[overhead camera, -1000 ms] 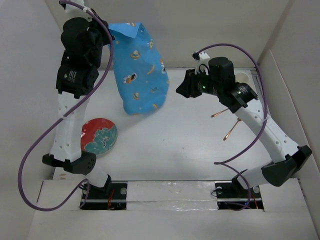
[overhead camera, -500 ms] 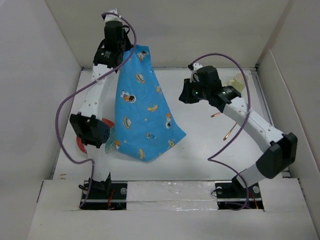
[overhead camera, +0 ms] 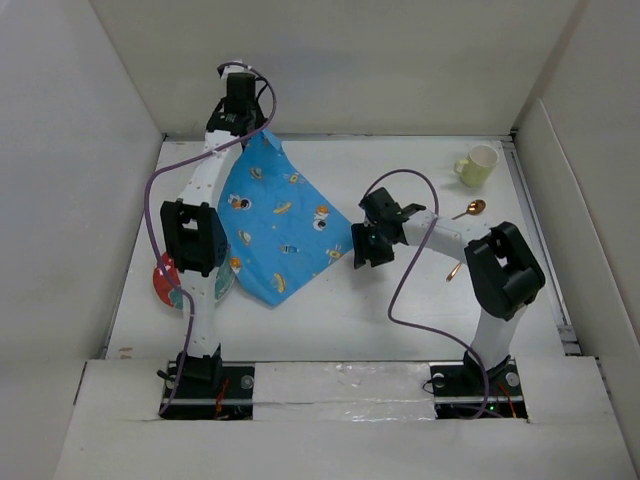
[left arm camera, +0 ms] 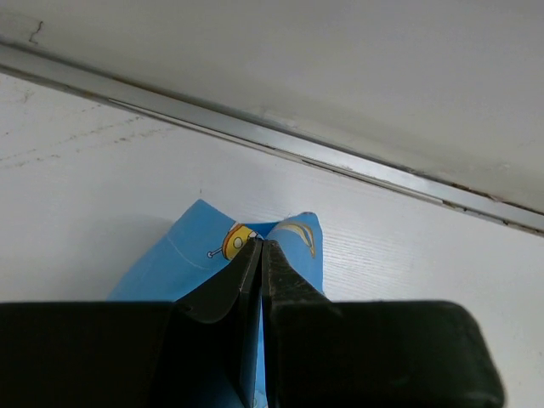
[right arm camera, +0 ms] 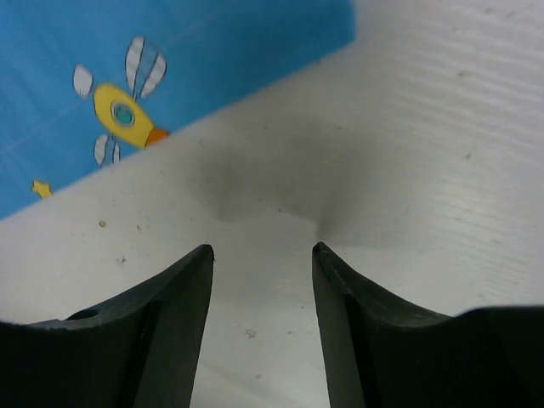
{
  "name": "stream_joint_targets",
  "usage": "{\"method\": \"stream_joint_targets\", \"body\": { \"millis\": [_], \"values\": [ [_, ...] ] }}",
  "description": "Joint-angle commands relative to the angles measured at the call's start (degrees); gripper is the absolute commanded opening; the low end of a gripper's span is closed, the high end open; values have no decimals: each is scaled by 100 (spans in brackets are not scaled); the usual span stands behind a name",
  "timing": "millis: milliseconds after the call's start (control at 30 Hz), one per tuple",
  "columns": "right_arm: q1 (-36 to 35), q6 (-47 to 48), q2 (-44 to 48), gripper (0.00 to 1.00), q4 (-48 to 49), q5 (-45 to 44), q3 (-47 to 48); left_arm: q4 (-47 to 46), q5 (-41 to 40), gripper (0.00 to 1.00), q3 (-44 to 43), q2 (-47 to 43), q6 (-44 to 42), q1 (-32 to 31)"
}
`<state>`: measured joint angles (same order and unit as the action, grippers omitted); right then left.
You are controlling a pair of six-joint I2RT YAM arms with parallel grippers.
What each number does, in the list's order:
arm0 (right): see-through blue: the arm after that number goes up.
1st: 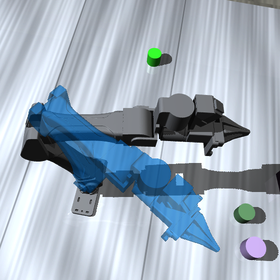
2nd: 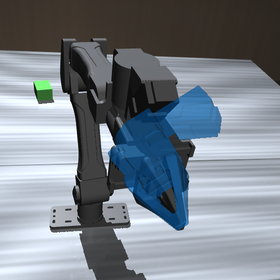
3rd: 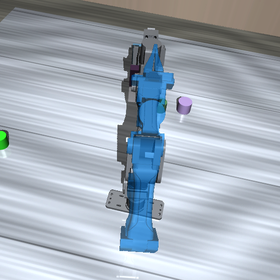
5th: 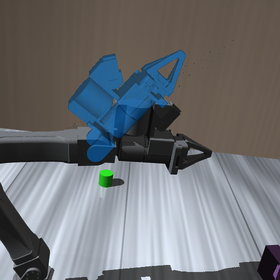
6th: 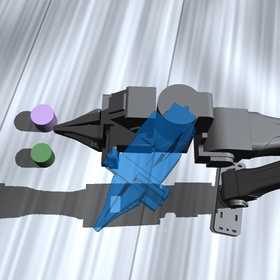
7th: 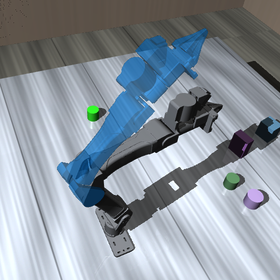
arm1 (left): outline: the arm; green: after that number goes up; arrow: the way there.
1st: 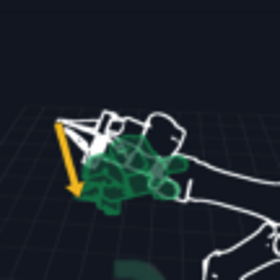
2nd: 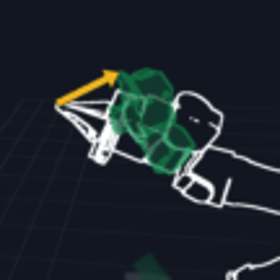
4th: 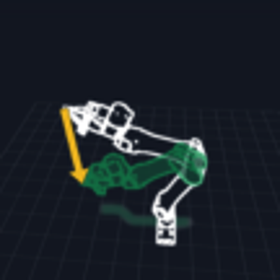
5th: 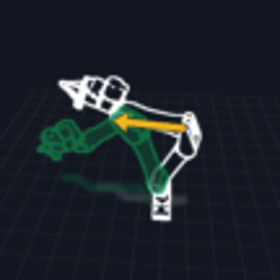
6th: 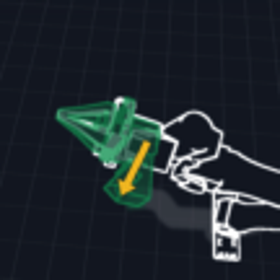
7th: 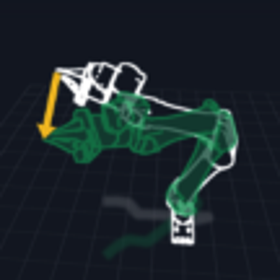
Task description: Set the dinner table for one person
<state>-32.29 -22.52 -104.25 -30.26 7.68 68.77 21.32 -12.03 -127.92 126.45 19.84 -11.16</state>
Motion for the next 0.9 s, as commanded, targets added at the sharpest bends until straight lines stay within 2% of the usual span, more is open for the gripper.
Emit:
{"method": "stream_joint_targets", "body": {
  "millis": [0,200,467,667,867],
  "values": [
    [-171,-261,133,56,407,102,-223,-383,-27,0,135,-420,-32,-18],
    [-172,-411,-358,57,495,-495,21,-383,17,0,302,-481,-59,35],
    [-67,-367,-1185,58,74,-1347,1233,-514,43,0,776,-815,29,35],
    [48,-419,-1510,58,-94,-1760,1551,-585,61,0,1120,-1026,91,35],
    [48,-420,-1871,56,-252,-1814,1964,-585,34,0,1225,-1140,91,35]
  ]
}}
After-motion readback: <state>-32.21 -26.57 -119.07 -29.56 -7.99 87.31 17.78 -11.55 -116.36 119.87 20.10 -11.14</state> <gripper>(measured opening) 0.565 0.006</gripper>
